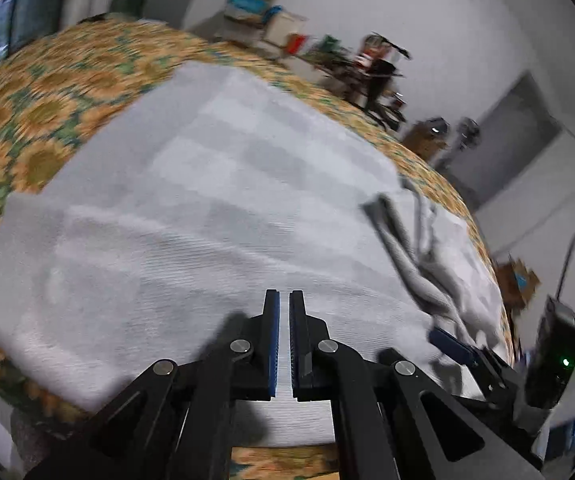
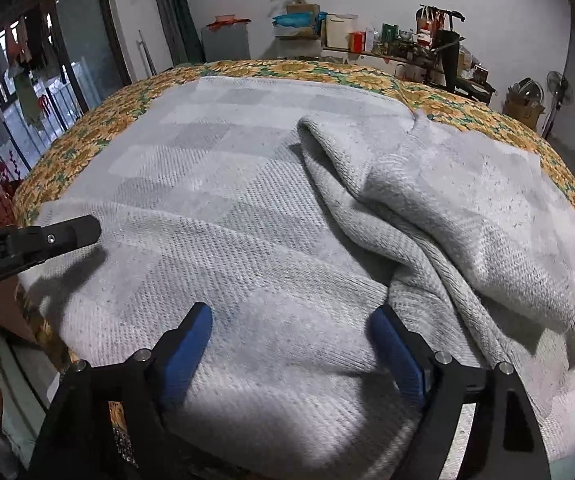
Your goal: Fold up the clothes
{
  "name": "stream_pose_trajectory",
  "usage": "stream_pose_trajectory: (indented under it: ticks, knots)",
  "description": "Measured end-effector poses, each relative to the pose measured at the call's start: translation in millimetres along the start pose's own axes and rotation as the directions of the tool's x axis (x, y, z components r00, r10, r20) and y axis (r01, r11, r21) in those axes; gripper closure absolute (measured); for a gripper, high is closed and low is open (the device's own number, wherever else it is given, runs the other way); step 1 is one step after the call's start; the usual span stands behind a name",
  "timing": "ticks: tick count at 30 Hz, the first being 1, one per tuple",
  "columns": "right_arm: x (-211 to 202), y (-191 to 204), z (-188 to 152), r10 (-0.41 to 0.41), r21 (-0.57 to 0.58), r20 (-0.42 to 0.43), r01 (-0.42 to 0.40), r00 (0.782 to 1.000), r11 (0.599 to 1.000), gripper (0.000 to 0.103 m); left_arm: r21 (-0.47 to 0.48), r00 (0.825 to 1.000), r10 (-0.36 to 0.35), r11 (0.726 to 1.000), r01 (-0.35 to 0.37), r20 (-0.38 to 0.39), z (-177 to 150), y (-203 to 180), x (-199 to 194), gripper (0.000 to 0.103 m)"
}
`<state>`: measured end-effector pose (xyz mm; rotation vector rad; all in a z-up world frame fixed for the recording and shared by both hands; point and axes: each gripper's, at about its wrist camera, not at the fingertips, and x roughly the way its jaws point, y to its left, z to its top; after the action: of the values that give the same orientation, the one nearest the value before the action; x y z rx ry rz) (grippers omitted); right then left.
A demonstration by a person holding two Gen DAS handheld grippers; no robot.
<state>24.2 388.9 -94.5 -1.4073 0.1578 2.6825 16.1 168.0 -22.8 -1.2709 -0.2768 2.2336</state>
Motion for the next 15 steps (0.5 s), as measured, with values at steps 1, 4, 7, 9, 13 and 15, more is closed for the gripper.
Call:
stream_pose_trajectory:
  ticks: [1,4,7,9,13,15]
  knots:
    - [-4,0,0,0.015,0.002,-0.003,-0.015,1.0,1.0,0.026,0.028,1.0,0.003,1.0,-0.002,-0.011,0,-7,4,0.1]
    - [-17,-14,2,0.05,0.03,0.005,-0.051,0.999,0.998,0.03,0.052,0.998,0.031,0.998,-0.028,-0.048,-2,-12,17,0.1]
    - [-28,-31,-3,0.021,0.055,0.016,-0.022,1.0,0.998,0.044,0.013,0.997,0.052,0.999,-0.051,-0.065,-2,-2,28,0.1]
    - [-30,-41,-7,0.007,0.078,0.011,-0.008,1.0,0.997,0.046,-0.018,0.996,0.032,0.999,-0.034,-0.078,2,4,29,0.1]
    - [-15,-50,-17,-0.023,0.116,-0.019,0.025,1.0,0.993,0.046,-0.012,0.997,0.002,1.0,-0.003,-0.082,7,0,33,0.1]
    - [-19,-51,-18,-0.018,0.13,0.0,0.018,1.0,0.991,0.046,-0.009,0.994,-0.07,0.998,0.069,-0.09,9,-8,34,0.1]
